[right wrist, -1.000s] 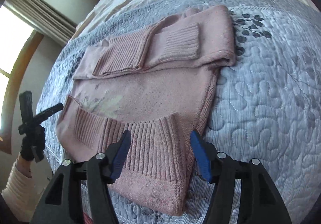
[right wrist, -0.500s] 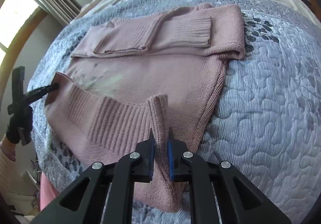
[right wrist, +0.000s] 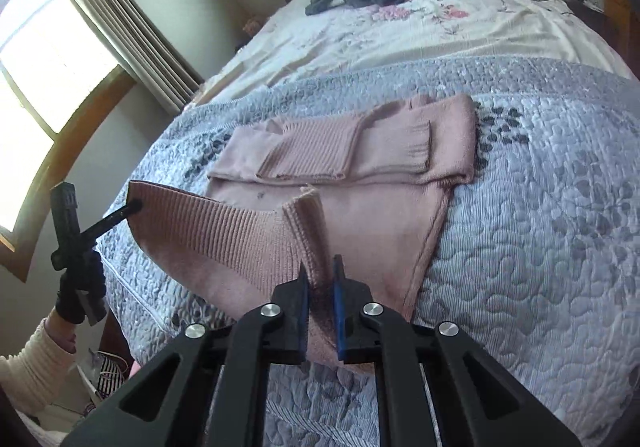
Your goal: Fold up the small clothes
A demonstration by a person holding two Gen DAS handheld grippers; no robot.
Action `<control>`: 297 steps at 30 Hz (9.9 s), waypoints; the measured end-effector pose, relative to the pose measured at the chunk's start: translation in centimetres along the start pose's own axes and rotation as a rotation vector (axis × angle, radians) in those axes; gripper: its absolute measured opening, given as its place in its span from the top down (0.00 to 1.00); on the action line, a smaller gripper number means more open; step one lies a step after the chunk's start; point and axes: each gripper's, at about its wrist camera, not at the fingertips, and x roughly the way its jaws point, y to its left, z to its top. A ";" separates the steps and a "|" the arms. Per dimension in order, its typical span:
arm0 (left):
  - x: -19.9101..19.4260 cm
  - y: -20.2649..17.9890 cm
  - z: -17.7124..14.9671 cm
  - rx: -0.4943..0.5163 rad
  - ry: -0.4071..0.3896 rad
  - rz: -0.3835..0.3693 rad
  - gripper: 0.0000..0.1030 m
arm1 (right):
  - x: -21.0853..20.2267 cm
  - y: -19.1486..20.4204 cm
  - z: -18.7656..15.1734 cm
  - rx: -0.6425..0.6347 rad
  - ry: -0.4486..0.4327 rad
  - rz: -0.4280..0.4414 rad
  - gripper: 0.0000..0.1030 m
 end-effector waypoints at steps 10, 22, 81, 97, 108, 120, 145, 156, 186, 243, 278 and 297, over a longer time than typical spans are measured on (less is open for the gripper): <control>4.1 -0.5 10.2 -0.010 -0.084 0.005 0.93 | 1.9 -1.3 10.6 -0.005 -0.074 -0.070 0.91; 15.9 2.7 15.7 -0.076 0.001 0.051 0.92 | 11.2 -7.8 18.0 0.100 -0.022 -0.131 0.91; 17.5 -1.5 3.2 0.001 0.303 0.044 0.46 | 10.3 -12.4 4.2 0.316 0.166 -0.106 0.48; 22.7 -3.2 5.1 -0.009 0.329 0.016 0.45 | 15.2 -18.3 6.9 0.456 0.155 0.043 0.38; 23.4 -2.6 4.7 -0.015 0.333 -0.009 0.44 | 17.9 -18.0 7.3 0.469 0.125 0.095 0.73; 23.6 -2.5 4.4 -0.007 0.329 -0.013 0.43 | 17.4 -19.0 6.3 0.500 0.108 0.098 0.74; 18.3 0.8 6.4 -0.109 0.251 -0.089 0.41 | 22.4 2.7 16.0 0.033 0.272 -0.035 0.79; 17.4 1.3 7.0 -0.185 0.239 -0.162 0.41 | 25.7 1.5 14.5 0.162 0.335 0.040 0.53; 31.6 -11.0 7.0 -0.417 0.510 -0.425 0.61 | 15.4 -14.0 6.2 0.430 0.200 0.023 0.52; 18.4 14.2 4.9 -0.600 0.235 -0.276 0.63 | 25.0 3.9 5.8 0.180 0.350 0.189 0.48; 14.8 12.3 -2.2 -0.518 0.337 -0.288 0.92 | 27.2 6.1 3.0 0.184 0.379 0.168 0.60; 17.6 13.5 8.6 -0.506 0.270 -0.197 0.65 | 22.6 3.8 6.1 0.172 0.276 0.170 0.42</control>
